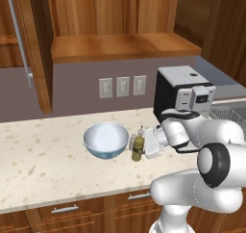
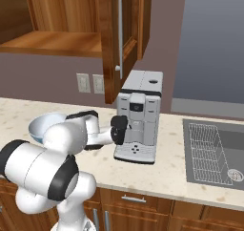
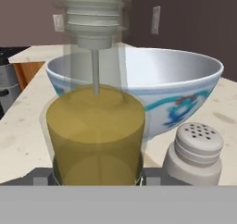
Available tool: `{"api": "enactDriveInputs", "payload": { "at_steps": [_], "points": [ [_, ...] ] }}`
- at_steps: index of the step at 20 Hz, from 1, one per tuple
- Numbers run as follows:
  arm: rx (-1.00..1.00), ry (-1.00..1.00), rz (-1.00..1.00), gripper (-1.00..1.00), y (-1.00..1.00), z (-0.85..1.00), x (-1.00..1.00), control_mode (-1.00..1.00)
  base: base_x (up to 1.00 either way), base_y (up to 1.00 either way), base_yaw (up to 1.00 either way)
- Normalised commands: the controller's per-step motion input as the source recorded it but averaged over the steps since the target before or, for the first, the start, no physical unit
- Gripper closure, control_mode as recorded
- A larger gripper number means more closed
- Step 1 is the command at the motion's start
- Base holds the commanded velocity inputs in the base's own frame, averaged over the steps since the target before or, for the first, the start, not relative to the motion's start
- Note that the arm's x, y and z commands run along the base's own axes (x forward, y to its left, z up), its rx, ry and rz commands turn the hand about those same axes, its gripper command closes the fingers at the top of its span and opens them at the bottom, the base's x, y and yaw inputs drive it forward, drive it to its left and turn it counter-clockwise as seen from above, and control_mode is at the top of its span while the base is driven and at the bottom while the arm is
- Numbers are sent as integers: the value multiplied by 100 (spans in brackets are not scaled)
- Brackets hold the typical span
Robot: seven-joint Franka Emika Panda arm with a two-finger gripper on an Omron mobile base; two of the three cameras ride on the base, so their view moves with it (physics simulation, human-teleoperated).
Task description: Retrieve the bottle and the shaker from the cabinet and place them next to the mixing bowl on the counter. Then add garlic from the fridge to the mixing bowl.
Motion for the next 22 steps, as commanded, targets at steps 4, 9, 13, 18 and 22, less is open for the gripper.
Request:
{"api": "enactDriveInputs", "payload": {
  "at_steps": [4,9,13,18,22],
  "points": [
    [0,-3,-5,100,14,-12,0,-100,0,0,0],
    [0,0,-1,100,5,-9,-6,-100,0,0,0],
    [0,0,0,100,0,0,0,-100,0,0,0],
    [0,0,0,-100,0,0,0,-100,0,0,0],
    [0,0,0,-100,0,0,0,-100,0,0,0]
  ]
}}
